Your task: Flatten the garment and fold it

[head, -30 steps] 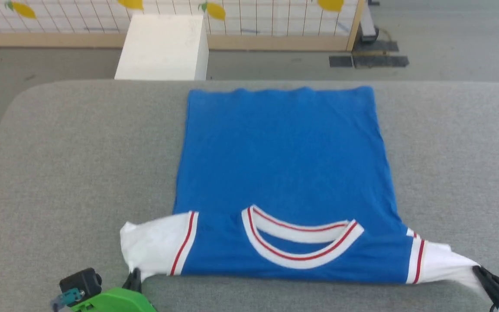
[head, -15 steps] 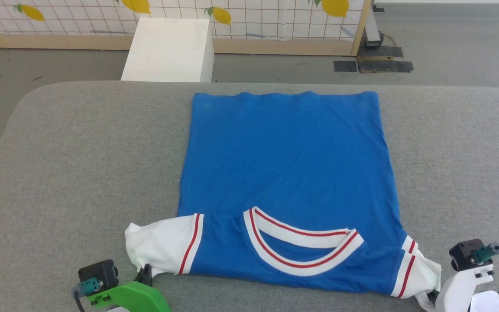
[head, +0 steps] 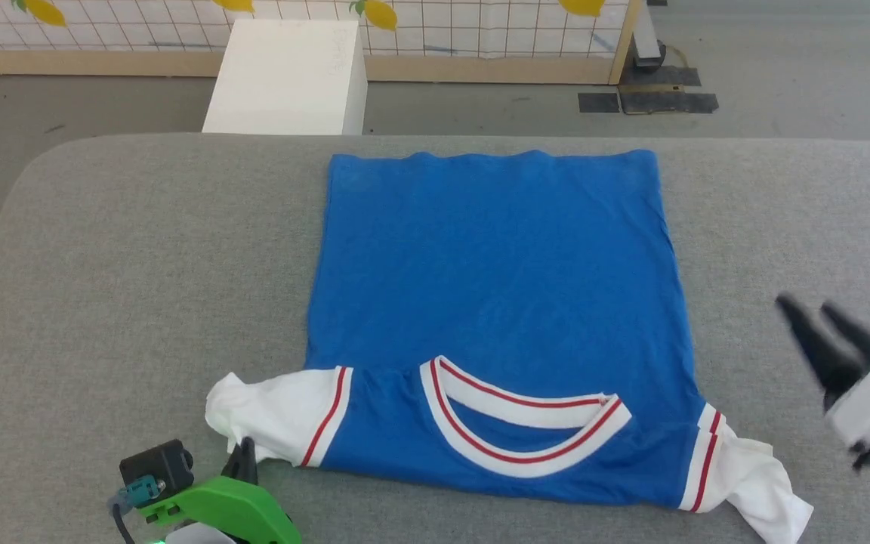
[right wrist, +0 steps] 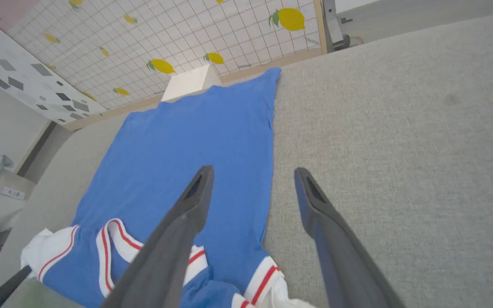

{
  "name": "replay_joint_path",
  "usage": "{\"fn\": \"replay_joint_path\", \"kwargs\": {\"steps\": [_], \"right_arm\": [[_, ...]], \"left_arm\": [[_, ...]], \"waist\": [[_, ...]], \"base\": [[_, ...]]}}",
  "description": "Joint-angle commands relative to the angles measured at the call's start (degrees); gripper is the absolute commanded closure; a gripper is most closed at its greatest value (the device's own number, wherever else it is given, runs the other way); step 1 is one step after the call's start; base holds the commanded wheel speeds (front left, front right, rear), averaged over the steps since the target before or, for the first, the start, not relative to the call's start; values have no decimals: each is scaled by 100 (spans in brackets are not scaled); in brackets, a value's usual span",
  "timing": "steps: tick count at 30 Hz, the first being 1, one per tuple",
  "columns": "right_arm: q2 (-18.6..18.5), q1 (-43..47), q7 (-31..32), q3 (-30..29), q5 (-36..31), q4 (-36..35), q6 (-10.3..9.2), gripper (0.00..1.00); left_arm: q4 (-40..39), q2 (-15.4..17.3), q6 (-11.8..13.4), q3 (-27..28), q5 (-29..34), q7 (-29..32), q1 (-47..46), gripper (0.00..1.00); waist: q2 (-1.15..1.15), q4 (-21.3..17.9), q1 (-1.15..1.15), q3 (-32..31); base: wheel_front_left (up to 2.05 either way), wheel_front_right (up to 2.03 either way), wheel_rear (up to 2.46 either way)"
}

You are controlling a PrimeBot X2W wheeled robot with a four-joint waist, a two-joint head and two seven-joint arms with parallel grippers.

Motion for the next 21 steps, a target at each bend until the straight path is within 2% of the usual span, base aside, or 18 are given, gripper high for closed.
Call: {"fn": "replay_joint_path", "kwargs": {"steps": [1,5,9,14,21], "right_arm": [[80,-280,-126,-106,-63,18,-8,0],[191,-1093,-423,-262,-524,470,-8,0],[120,-2002,-499,-199,-1059,1158,-8,0],[-207,-3112,-287,18,-1695,2152,-8,0],[-776,-4213,436,597,-2312,2962,-8,0]], "left_arm": [[-45,-11,6,14,-24,-43,-102,100],[-201,-46,46,-15,16,-82,-174,100],[-458,-113,96,-81,88,-131,-280,100],[-758,-284,114,-179,106,-231,-382,100],[-950,-495,55,-361,145,-407,-481,100]], "waist": [[0,8,0,70],[0,105,0,307],[0,330,0,712],[0,718,0,1293],[0,1228,0,2015]], "base": [[0,0,0],[0,0,0],[0,0,0],[0,0,0],[0,0,0]]}}
